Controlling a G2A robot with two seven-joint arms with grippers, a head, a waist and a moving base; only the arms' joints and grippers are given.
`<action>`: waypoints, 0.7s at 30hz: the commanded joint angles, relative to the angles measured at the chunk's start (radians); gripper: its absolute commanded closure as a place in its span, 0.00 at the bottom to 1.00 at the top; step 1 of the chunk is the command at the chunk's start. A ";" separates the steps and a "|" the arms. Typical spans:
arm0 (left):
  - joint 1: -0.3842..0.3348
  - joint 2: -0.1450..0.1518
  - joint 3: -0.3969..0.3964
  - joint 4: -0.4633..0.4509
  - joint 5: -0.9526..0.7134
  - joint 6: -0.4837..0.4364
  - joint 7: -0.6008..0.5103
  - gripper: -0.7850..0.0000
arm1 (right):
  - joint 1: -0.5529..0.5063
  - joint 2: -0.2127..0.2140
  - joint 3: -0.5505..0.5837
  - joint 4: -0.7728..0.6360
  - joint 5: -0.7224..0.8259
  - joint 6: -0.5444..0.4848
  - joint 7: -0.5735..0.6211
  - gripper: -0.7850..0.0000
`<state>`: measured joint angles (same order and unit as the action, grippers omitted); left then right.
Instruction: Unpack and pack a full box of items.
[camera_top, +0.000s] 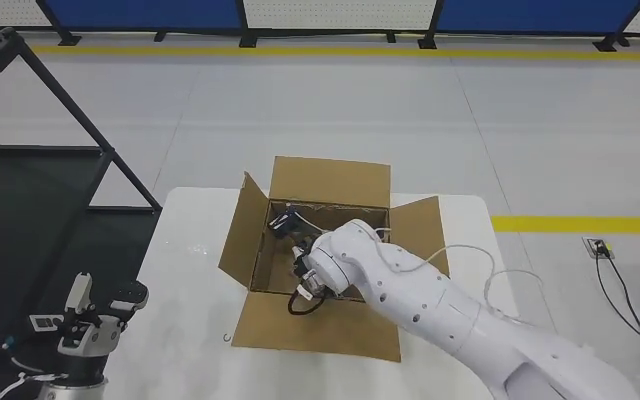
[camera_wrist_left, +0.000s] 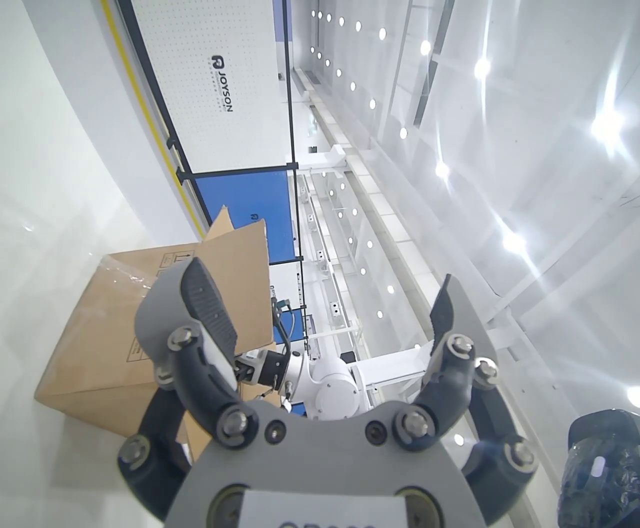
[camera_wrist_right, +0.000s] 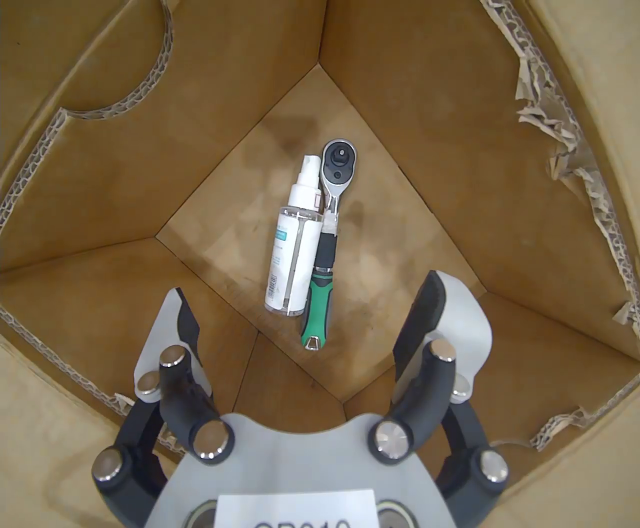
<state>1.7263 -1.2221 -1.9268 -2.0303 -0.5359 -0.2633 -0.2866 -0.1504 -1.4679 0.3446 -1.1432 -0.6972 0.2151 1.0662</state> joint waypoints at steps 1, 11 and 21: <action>0.000 0.000 0.000 0.000 0.000 0.000 0.000 0.00 | 0.000 0.000 0.000 0.000 0.000 0.000 0.000 0.00; 0.000 0.000 0.000 0.000 0.000 0.000 0.000 0.00 | -0.003 -0.070 -0.009 0.153 0.030 -0.025 -0.039 0.00; 0.000 0.000 0.000 0.000 0.000 0.000 0.000 0.00 | 0.038 -0.213 -0.044 0.435 0.081 -0.091 -0.079 0.23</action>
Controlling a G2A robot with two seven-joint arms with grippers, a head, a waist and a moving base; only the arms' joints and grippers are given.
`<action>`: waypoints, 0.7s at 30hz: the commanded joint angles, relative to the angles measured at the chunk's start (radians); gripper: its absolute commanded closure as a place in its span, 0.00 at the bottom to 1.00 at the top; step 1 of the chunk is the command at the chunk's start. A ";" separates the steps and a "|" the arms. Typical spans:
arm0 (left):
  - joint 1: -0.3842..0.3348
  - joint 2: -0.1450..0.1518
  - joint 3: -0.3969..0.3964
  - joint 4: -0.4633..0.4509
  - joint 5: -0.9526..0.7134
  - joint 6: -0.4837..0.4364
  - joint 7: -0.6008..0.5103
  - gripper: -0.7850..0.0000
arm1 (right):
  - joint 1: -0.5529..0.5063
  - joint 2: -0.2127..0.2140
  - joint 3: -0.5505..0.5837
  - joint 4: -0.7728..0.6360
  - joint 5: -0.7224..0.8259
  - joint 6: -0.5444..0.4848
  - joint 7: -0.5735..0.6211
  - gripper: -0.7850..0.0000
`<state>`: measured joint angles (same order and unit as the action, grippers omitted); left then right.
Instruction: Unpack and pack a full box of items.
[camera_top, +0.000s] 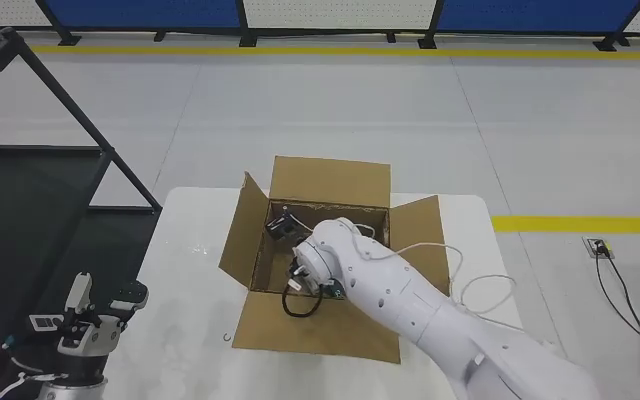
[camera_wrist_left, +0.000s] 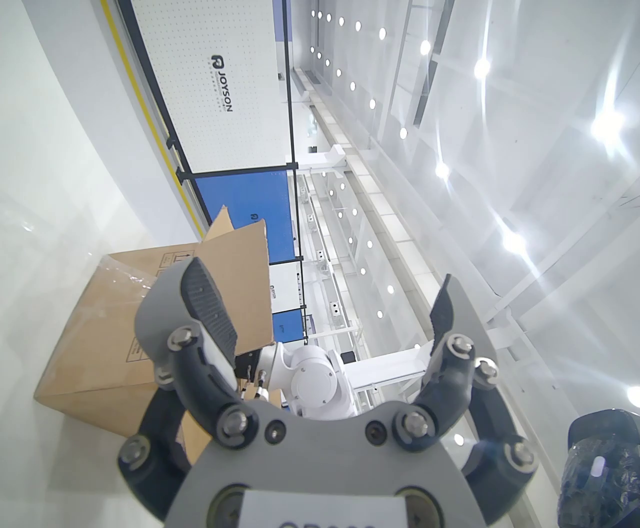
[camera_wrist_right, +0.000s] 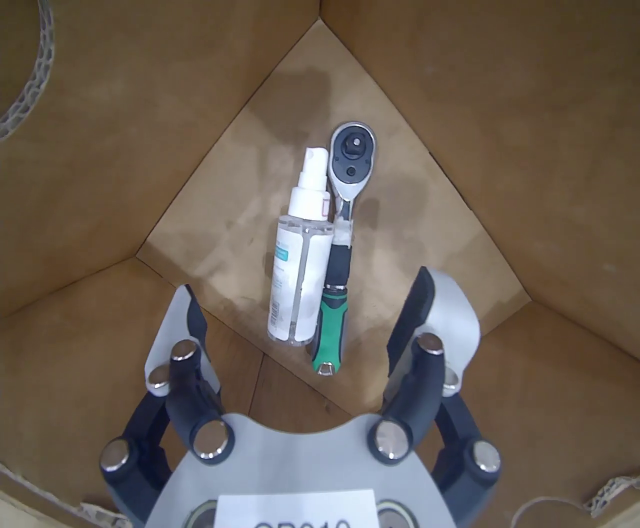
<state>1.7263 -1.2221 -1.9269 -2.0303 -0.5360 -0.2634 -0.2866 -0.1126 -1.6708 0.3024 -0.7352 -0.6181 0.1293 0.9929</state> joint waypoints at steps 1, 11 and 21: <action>0.000 0.000 0.000 0.000 0.000 0.000 0.000 0.00 | 0.001 -0.024 -0.005 0.050 0.004 -0.006 -0.013 0.20; 0.000 0.000 0.000 0.000 0.000 0.000 0.000 0.00 | 0.001 -0.135 -0.017 0.261 0.017 -0.055 -0.050 0.38; 0.000 0.000 0.000 0.000 0.000 0.000 0.000 0.00 | 0.010 -0.203 -0.006 0.380 0.017 -0.098 -0.054 0.58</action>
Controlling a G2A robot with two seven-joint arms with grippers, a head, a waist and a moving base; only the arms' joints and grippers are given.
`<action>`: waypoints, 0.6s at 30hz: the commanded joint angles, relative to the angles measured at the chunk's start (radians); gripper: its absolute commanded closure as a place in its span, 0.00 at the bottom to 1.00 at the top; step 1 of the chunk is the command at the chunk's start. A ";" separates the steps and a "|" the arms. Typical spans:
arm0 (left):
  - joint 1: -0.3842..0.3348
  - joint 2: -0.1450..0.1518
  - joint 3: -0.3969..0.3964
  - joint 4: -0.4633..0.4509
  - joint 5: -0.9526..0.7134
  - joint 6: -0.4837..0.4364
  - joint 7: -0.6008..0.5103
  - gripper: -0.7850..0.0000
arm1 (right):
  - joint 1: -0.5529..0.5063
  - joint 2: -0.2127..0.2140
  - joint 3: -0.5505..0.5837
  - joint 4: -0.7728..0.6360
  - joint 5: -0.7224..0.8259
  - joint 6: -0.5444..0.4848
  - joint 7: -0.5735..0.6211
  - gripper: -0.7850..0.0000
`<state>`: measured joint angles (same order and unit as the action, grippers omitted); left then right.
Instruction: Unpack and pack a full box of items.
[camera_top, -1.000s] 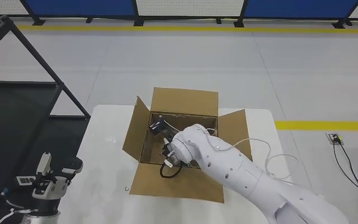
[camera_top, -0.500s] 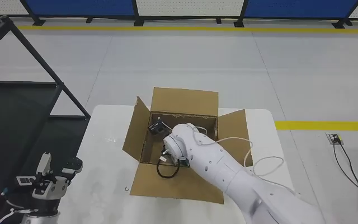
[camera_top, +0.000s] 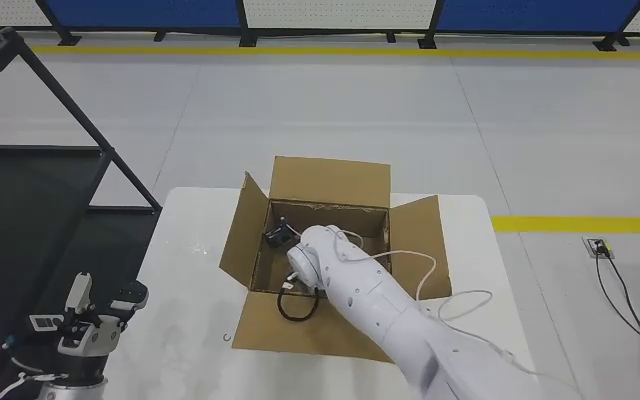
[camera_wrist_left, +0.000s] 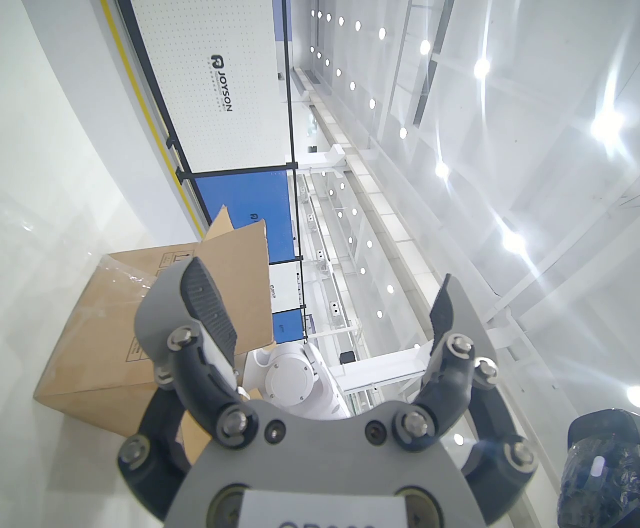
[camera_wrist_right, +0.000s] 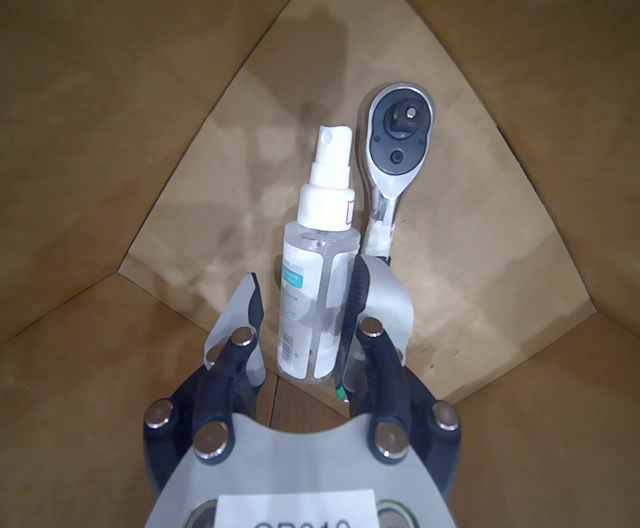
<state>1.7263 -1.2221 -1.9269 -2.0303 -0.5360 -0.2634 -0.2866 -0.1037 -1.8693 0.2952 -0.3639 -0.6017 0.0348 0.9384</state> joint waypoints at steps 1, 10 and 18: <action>0.000 0.000 0.000 0.000 0.000 0.000 0.000 0.00 | 0.002 -0.009 0.003 0.017 0.001 -0.008 0.001 0.63; 0.000 0.000 0.000 0.000 0.000 0.000 0.000 0.00 | 0.010 -0.049 0.011 0.081 -0.015 -0.030 0.017 0.60; 0.000 0.000 0.000 0.000 0.000 0.000 0.000 0.00 | 0.012 -0.071 0.025 0.141 -0.021 -0.029 0.014 0.63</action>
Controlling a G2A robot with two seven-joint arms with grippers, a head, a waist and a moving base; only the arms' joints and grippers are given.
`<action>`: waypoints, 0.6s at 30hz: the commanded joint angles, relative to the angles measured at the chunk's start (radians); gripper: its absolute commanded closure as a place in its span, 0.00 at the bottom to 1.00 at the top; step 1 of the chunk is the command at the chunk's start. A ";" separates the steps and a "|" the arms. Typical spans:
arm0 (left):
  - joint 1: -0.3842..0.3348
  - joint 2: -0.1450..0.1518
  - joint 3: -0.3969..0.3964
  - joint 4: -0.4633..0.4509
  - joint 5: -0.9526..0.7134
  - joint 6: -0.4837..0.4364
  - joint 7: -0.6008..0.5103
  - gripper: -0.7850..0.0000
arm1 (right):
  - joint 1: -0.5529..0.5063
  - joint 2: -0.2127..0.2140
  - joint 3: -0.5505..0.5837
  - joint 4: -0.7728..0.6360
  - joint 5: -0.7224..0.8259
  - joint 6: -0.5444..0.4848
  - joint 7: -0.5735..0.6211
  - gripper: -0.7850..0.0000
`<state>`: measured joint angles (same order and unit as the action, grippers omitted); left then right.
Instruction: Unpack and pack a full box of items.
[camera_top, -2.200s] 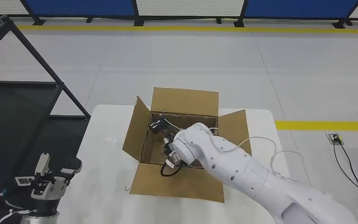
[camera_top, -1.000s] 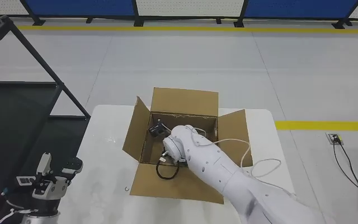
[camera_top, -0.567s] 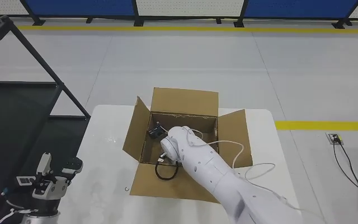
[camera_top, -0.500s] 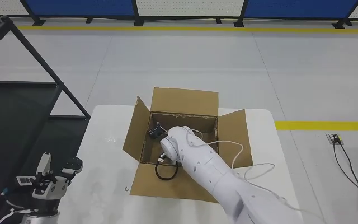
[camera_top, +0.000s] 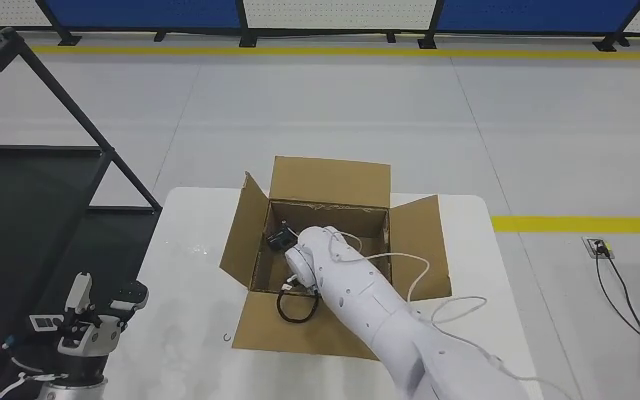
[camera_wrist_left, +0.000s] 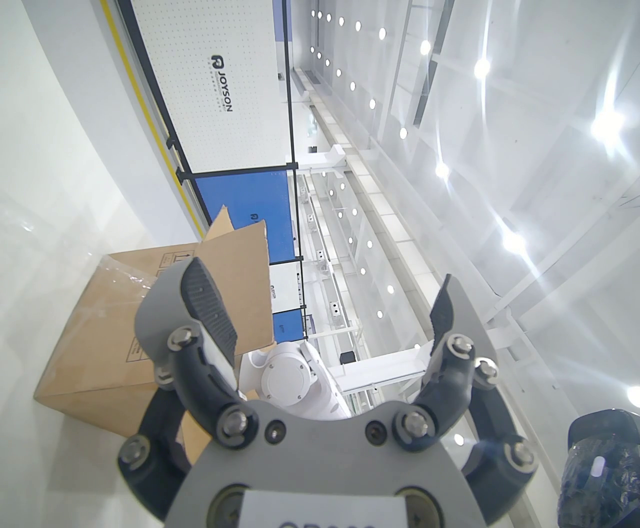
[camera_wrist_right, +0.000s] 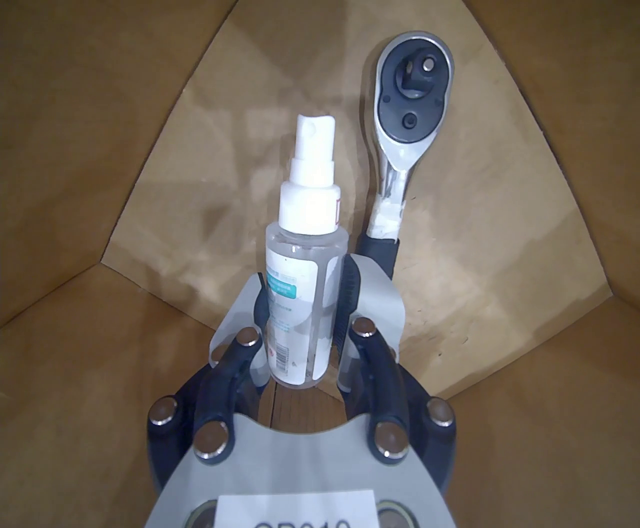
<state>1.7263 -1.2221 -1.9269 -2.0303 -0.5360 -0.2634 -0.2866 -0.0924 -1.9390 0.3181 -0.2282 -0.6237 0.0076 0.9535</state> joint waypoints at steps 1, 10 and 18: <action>0.000 0.000 0.000 0.000 0.000 0.000 0.000 0.00 | 0.001 -0.003 0.005 0.012 0.002 -0.002 -0.003 0.64; 0.000 0.000 0.000 0.000 0.000 0.000 0.000 0.00 | 0.002 -0.011 0.027 0.057 0.007 -0.013 -0.010 1.00; 0.000 0.000 0.000 0.000 0.000 0.000 0.000 0.00 | 0.020 -0.004 0.057 0.076 0.028 -0.040 -0.057 1.00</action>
<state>1.7263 -1.2221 -1.9269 -2.0303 -0.5360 -0.2634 -0.2866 -0.0752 -1.9445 0.3706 -0.1552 -0.6003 -0.0265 0.9019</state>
